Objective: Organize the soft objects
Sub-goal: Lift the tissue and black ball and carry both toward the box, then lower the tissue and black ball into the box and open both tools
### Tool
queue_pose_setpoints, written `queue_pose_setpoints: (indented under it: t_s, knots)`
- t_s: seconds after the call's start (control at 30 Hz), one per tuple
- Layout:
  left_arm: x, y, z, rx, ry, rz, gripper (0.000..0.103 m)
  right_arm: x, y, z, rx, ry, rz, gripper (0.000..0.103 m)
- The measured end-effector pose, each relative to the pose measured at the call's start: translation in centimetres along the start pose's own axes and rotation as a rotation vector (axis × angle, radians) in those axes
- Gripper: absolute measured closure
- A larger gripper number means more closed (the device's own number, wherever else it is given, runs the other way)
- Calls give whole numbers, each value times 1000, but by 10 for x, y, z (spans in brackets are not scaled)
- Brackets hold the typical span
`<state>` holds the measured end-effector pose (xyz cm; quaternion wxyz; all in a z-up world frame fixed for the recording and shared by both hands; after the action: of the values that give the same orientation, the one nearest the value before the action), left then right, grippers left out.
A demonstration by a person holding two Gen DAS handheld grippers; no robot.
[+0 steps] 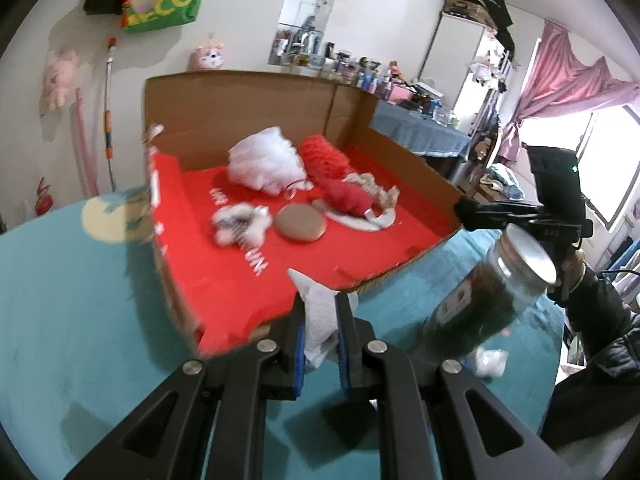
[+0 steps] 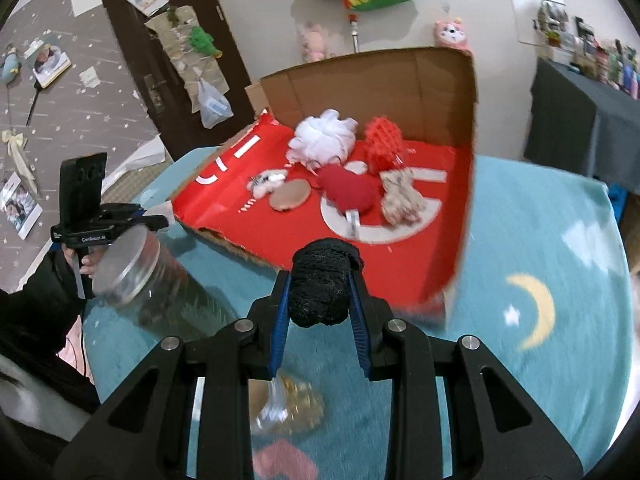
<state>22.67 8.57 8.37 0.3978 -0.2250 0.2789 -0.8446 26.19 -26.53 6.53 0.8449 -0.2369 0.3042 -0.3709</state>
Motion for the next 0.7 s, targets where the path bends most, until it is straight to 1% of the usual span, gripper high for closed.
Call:
queue_pose_setpoints:
  t_s: [0.07, 0.13, 0.23, 0.27, 0.33, 0.47, 0.53, 0.57, 0.7]
  knots:
    - [2, 10, 13, -17, 3, 14, 90, -4, 7, 8, -10, -18, -14, 76]
    - [1, 18, 22, -36, -6, 31, 90, -7, 17, 16, -32, -33, -47, 76]
    - [-6, 38, 35, -97, -52, 71, 90, -8, 33, 27, -74, -36, -108, 76]
    - [-9, 45, 38, -122, -73, 84, 90, -7, 41, 30, -99, -33, -148, 76]
    - [-15, 58, 42, -164, -107, 114, 90, -5, 52, 34, -139, -27, -187, 76]
    - [-21, 73, 47, -209, -133, 144, 89, -2, 73, 37, -218, -24, -275, 76]
    - [-23, 80, 48, -234, -139, 159, 89, -2, 78, 37, -238, -30, -295, 76]
    - [-24, 83, 48, -242, -141, 165, 89, -2, 81, 38, -250, -42, -319, 76]
    - [-28, 91, 47, -279, -152, 184, 89, -1, 87, 39, -288, -54, -347, 76]
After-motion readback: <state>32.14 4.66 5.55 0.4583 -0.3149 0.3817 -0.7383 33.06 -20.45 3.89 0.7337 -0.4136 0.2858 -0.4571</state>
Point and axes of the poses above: each gripper's, at about its wrist camera, not at the fingertips, and y roughly the way its jaws point, x to its right, z to its top, the point moved 1 cm from there along y, roughly the way its jaws point, and after that the axes turned 6 degrees about y, right-handed, at the moved point
